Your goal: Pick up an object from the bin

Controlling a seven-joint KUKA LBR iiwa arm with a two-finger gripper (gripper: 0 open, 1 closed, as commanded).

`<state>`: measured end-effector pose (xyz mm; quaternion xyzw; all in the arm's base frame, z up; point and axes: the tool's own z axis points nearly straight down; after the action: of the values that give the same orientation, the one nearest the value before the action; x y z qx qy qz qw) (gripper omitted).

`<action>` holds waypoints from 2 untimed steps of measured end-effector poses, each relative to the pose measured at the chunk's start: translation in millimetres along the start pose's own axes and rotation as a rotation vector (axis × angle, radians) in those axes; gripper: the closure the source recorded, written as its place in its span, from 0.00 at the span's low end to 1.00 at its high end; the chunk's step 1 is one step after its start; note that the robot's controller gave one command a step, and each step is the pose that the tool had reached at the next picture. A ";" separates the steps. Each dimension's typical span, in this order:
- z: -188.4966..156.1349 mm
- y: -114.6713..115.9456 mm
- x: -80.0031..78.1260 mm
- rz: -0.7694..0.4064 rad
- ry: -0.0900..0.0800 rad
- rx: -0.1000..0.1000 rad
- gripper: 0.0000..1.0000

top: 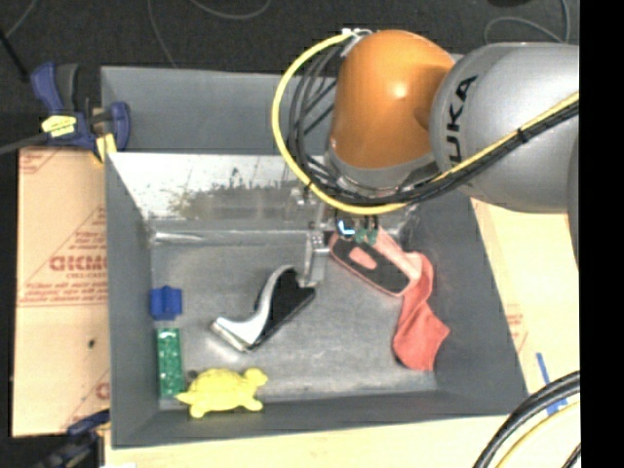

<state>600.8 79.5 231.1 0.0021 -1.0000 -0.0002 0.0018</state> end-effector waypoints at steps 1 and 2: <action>-5.0 -0.3 -0.9 0.001 -0.007 -0.001 0.00; -4.6 -0.4 -1.0 -0.001 -0.007 -0.001 0.00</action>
Offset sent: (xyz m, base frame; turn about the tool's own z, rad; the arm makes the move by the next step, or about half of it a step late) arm -0.0126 -0.0072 -0.1015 -0.5243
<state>601.7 79.1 235.7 0.0028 -1.0000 -0.0006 -0.0018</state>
